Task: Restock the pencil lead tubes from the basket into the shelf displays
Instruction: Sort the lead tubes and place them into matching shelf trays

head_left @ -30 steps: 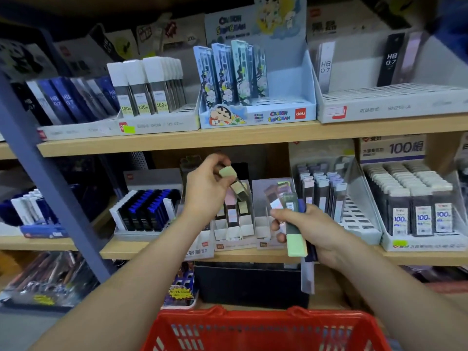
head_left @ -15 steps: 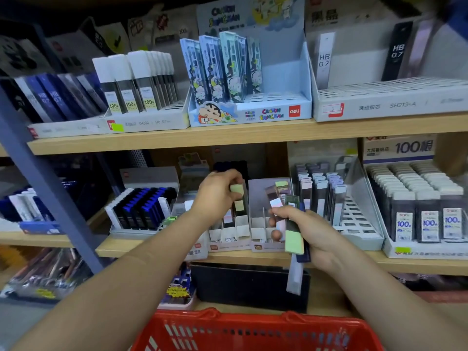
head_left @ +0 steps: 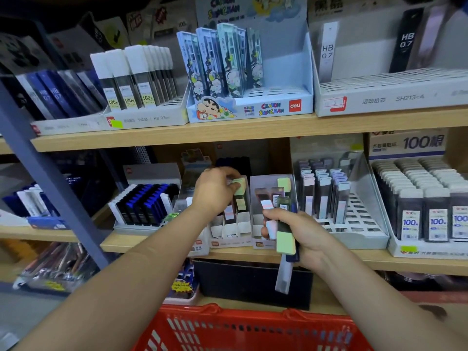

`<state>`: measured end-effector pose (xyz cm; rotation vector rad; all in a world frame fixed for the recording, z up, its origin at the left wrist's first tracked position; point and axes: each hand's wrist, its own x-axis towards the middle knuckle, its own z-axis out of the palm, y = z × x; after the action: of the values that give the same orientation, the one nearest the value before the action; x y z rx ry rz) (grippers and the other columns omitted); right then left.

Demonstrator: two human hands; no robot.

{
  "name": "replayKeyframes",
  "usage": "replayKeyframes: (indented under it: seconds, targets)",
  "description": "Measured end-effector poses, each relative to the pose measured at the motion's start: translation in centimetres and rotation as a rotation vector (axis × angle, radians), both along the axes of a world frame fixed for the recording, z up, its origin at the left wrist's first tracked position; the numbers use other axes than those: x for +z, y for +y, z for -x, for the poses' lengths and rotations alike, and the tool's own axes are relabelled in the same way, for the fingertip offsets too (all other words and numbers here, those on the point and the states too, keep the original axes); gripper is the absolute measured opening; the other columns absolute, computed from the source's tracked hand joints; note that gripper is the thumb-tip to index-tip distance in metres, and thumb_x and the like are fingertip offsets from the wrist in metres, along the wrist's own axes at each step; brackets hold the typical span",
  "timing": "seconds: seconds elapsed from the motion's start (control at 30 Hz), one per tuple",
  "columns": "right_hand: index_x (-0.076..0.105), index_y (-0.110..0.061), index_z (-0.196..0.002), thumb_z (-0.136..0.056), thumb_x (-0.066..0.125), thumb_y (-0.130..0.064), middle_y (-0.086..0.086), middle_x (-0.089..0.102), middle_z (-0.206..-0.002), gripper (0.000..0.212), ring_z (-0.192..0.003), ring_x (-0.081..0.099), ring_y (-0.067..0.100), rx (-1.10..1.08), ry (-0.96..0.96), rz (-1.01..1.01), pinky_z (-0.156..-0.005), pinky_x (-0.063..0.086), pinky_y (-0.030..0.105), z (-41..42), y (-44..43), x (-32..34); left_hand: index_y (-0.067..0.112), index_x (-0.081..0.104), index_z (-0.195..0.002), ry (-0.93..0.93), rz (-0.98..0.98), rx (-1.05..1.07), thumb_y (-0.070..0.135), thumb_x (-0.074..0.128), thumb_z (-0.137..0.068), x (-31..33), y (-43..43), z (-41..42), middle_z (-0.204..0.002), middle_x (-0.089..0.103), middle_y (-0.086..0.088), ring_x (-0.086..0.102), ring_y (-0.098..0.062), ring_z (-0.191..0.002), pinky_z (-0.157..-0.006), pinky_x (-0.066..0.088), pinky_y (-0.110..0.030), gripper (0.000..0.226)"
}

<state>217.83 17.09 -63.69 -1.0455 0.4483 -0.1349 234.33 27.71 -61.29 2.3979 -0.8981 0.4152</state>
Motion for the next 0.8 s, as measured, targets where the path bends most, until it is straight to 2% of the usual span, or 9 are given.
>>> replayKeyframes:
  seconds: [0.1, 0.2, 0.27, 0.37, 0.47, 0.6, 0.7, 0.8]
  targets:
    - [0.068, -0.006, -0.089, -0.083, 0.073, -0.009, 0.009, 0.072, -0.069, 0.009, -0.056, 0.069, 0.016, -0.006, -0.006, -0.014, -0.049, 0.055, 0.024, 0.2, 0.4, 0.2, 0.022, 0.069, -0.112, -0.005, 0.022, -0.041, 0.021, 0.066, -0.089, 0.0, 0.9, 0.7, -0.111, 0.067, 0.000, 0.059, -0.018, -0.106, -0.087, 0.047, -0.026, 0.023]
    - [0.069, -0.007, -0.090, -0.081, 0.075, -0.011, 0.009, 0.072, -0.073, 0.011, -0.061, 0.068, 0.018, 0.001, -0.030, 0.009, -0.057, 0.057, 0.027, 0.1, 0.9, 0.4, 0.019, 0.070, -0.111, 0.012, 0.119, -0.061, 0.022, 0.062, -0.092, 1.0, 1.9, 2.4, -0.111, 0.068, 0.003, 0.058, -0.012, -0.103, -0.085, 0.041, -0.020, 0.021]
    - [0.070, -0.009, -0.096, -0.079, 0.077, -0.012, 0.009, 0.072, -0.080, 0.019, -0.069, 0.067, 0.020, 0.023, -0.044, 0.046, -0.063, 0.056, 0.031, 0.1, 1.3, 0.5, 0.019, 0.070, -0.109, 0.198, 0.311, -0.118, 0.025, 0.059, -0.094, 1.9, 2.6, 4.2, -0.099, 0.070, 0.005, 0.062, -0.007, -0.088, -0.080, 0.050, -0.024, 0.019]
    - [0.069, -0.010, -0.094, -0.082, 0.074, -0.008, 0.007, 0.071, -0.075, 0.013, -0.062, 0.068, 0.017, 0.076, -0.093, 0.071, -0.049, 0.053, 0.025, 0.0, 2.0, 0.8, 0.019, 0.065, -0.109, 0.586, 0.443, -0.253, 0.024, 0.061, -0.094, 2.4, 3.8, 7.0, -0.078, 0.070, -0.001, 0.063, -0.009, -0.065, -0.064, 0.056, -0.024, 0.017]
    - [0.069, -0.007, -0.096, -0.085, 0.070, -0.009, 0.011, 0.071, -0.076, 0.012, -0.058, 0.068, 0.019, 0.125, -0.084, 0.058, -0.051, 0.054, 0.025, -0.1, 2.7, 1.0, 0.013, 0.067, -0.107, 0.732, 0.546, -0.256, 0.012, 0.067, -0.089, 1.8, 4.8, 7.4, -0.066, 0.068, -0.004, 0.061, -0.011, -0.059, -0.060, 0.056, -0.022, 0.018]
    - [0.066, 0.001, -0.102, -0.088, 0.067, -0.009, 0.013, 0.073, -0.076, 0.017, -0.053, 0.068, 0.020, 0.140, -0.042, 0.078, -0.048, 0.053, 0.024, -0.1, 2.2, 1.0, 0.010, 0.067, -0.100, 0.823, 0.712, -0.208, 0.006, 0.069, -0.087, 1.0, 5.4, 6.6, -0.070, 0.071, -0.008, 0.062, -0.013, -0.058, -0.059, 0.056, -0.022, 0.014]
    - [0.062, 0.000, -0.108, -0.084, 0.071, -0.010, 0.011, 0.071, -0.073, 0.028, -0.052, 0.064, 0.018, 0.136, -0.048, 0.106, -0.053, 0.052, 0.025, -0.3, 1.6, 0.9, 0.008, 0.063, -0.100, 0.850, 0.814, -0.205, 0.003, 0.068, -0.086, 0.5, 5.7, 6.2, -0.073, 0.072, -0.009, 0.064, -0.013, -0.057, -0.055, 0.054, -0.021, 0.015]
    - [0.062, -0.003, -0.106, -0.081, 0.071, -0.006, 0.011, 0.071, -0.077, 0.026, -0.050, 0.059, 0.015, 0.115, -0.056, 0.059, -0.042, 0.047, 0.020, -0.3, 1.4, 0.9, 0.008, 0.059, -0.103, 0.891, 0.872, -0.231, -0.002, 0.065, -0.087, 0.6, 6.3, 5.8, -0.076, 0.072, -0.011, 0.066, -0.018, -0.060, -0.055, 0.055, -0.023, 0.020]
